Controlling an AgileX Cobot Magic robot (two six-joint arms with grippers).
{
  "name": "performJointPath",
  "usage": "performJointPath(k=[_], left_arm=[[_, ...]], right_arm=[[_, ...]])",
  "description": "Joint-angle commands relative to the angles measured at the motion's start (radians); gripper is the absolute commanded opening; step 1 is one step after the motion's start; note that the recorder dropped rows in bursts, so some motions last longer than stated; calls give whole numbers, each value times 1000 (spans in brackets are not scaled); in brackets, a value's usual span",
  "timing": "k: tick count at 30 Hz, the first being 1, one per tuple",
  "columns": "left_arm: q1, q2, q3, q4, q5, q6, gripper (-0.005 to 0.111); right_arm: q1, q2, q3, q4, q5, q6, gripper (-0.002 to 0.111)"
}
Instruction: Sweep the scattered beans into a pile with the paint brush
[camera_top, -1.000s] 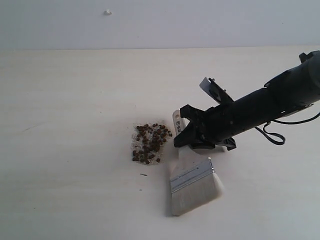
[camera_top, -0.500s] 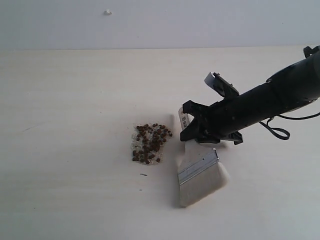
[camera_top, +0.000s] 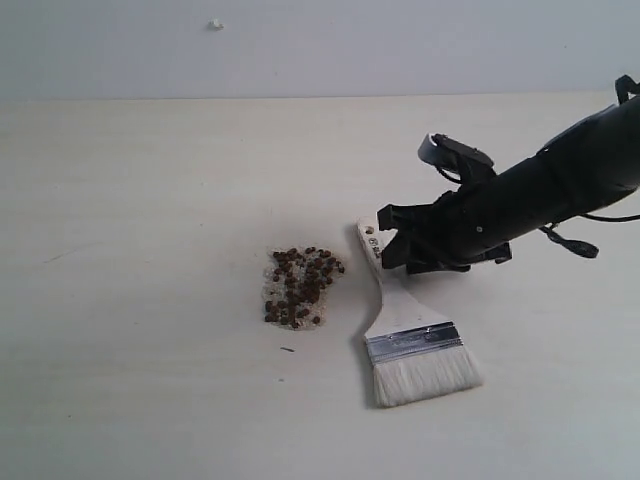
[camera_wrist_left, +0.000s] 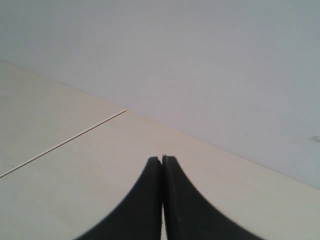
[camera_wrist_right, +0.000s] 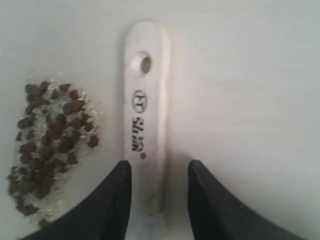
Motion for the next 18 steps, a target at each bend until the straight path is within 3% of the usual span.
performJointPath(k=[1, 6, 8, 12, 18], left_arm=[[-6, -6, 3, -2, -4, -3, 0], [-6, -6, 3, -2, -4, -3, 0], [-6, -6, 3, -2, -4, -3, 0], [-6, -6, 3, -2, -4, -3, 0], [-6, -6, 3, -2, -4, -3, 0]], right_arm=[[-3, -61, 8, -70, -149, 3, 38], [-3, -164, 8, -136, -265, 102, 37], [-3, -223, 18, -219, -291, 181, 31], [-3, -367, 87, -355, -356, 319, 0], [-3, -687, 268, -357, -386, 347, 0]])
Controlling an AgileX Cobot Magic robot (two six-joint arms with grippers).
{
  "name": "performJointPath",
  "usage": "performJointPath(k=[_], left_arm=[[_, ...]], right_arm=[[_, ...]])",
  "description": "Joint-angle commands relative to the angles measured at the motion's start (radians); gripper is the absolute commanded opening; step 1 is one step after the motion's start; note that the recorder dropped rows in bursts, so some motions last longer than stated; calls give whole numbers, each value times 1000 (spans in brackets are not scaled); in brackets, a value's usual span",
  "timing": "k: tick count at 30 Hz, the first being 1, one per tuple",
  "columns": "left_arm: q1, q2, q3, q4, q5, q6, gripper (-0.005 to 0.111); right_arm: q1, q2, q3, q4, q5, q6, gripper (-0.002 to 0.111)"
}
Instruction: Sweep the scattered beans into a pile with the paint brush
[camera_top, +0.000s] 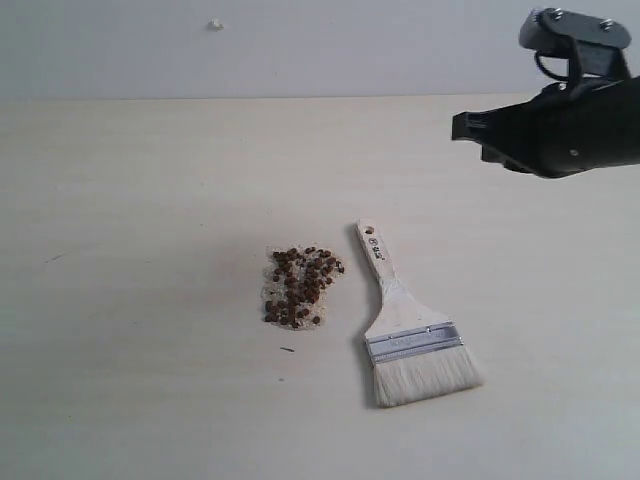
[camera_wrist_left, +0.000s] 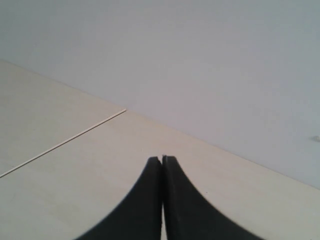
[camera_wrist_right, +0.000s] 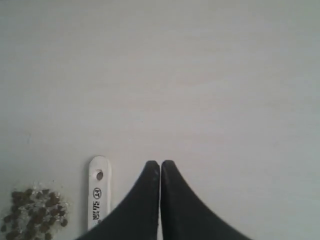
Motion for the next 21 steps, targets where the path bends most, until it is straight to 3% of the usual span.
performJointPath(k=[1, 6, 12, 18, 21], left_arm=[[-6, -6, 3, -2, -4, -3, 0], [-6, -6, 3, -2, -4, -3, 0], [-6, -6, 3, -2, -4, -3, 0], [-6, -6, 3, -2, -4, -3, 0], [-6, -6, 3, -2, -4, -3, 0]], right_arm=[[-3, -270, 139, -20, -15, 19, 0], [-3, -560, 260, -20, -10, 17, 0], [-3, -890, 264, -13, -5, 19, 0], [-3, -1063, 264, -21, -5, 19, 0], [-3, -1113, 264, -64, -6, -81, 0]])
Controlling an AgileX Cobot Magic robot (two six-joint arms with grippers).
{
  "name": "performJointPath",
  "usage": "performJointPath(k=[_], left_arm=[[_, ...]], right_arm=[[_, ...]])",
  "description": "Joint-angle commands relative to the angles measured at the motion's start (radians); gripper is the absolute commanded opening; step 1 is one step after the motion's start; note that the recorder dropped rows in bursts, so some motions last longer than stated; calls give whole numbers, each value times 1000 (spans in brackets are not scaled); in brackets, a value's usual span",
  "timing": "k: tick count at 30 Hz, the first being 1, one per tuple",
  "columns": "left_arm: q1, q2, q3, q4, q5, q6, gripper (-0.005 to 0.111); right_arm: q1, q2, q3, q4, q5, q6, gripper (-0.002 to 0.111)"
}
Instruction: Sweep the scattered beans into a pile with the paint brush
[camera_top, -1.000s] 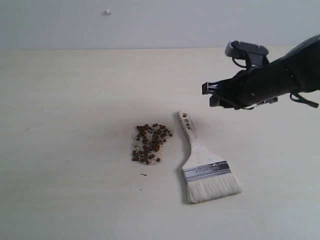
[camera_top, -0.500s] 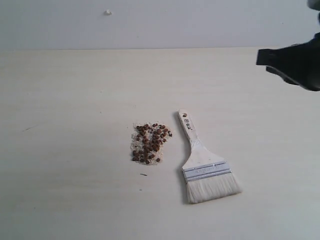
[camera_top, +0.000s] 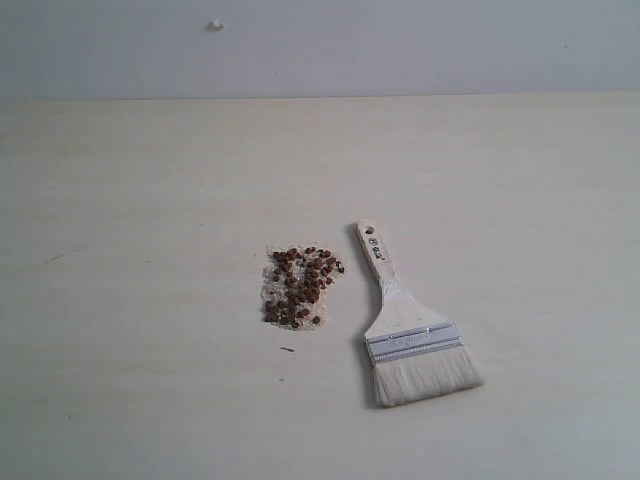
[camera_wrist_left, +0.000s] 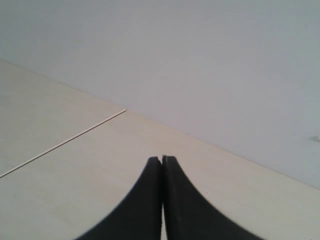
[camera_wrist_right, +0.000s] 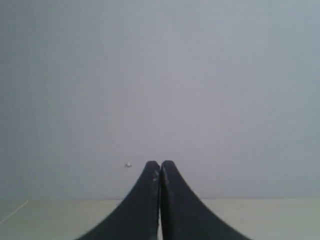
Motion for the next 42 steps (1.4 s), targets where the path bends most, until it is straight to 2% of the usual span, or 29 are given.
performJointPath(k=[1, 4, 9, 13, 27, 29, 34, 39, 42], left_arm=[[-6, -6, 3, -2, -4, -3, 0], [-6, -6, 3, -2, -4, -3, 0], [-6, -6, 3, -2, -4, -3, 0], [-6, -6, 3, -2, -4, -3, 0], [-6, -6, 3, -2, -4, -3, 0], [-6, -6, 3, -2, -4, -3, 0], [-6, -6, 3, -2, -4, -3, 0], [-6, -6, 3, -2, -4, -3, 0], [-6, -6, 3, -2, -4, -3, 0]], right_arm=[[-3, -44, 7, -73, 31, -108, 0], [-19, -72, 20, -135, 69, -108, 0], [-176, -211, 137, -139, 63, -108, 0], [-241, -293, 228, -143, 49, -122, 0], [-248, -321, 372, -198, 10, -126, 0], [-248, -325, 393, -281, 8, -41, 0], [-248, -385, 479, -694, -40, 360, 0], [-248, -423, 522, -746, -59, 374, 0], [-248, -425, 522, -756, -5, 366, 0]])
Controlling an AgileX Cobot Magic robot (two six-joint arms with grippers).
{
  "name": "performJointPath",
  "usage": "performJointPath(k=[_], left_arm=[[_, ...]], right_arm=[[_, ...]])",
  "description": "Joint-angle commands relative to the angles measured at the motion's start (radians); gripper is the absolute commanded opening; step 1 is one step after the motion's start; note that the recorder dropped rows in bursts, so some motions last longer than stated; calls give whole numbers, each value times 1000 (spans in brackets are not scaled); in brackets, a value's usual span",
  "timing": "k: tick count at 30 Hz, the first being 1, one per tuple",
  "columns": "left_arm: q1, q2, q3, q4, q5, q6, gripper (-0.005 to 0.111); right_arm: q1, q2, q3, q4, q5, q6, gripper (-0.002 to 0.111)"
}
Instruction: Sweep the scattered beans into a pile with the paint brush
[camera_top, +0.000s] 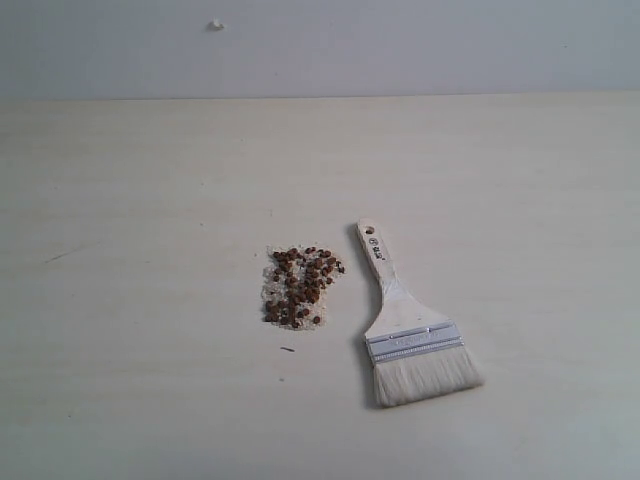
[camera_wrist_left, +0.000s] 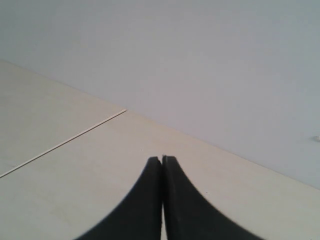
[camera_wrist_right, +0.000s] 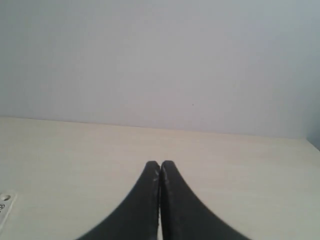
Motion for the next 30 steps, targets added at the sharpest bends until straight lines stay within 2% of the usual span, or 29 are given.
performJointPath(k=[1, 9, 13, 30], left_arm=[[-6, -6, 3, -2, -4, -3, 0], [-6, -6, 3, -2, -4, -3, 0], [-6, -6, 3, -2, -4, -3, 0], [-6, -6, 3, -2, -4, -3, 0]], right_arm=[[-5, -11, 5, -35, 26, 9, 0], [-5, -11, 5, -36, 143, 48, 0], [-5, -11, 5, -28, 161, 108, 0], [-5, -11, 5, -10, 168, 110, 0]])
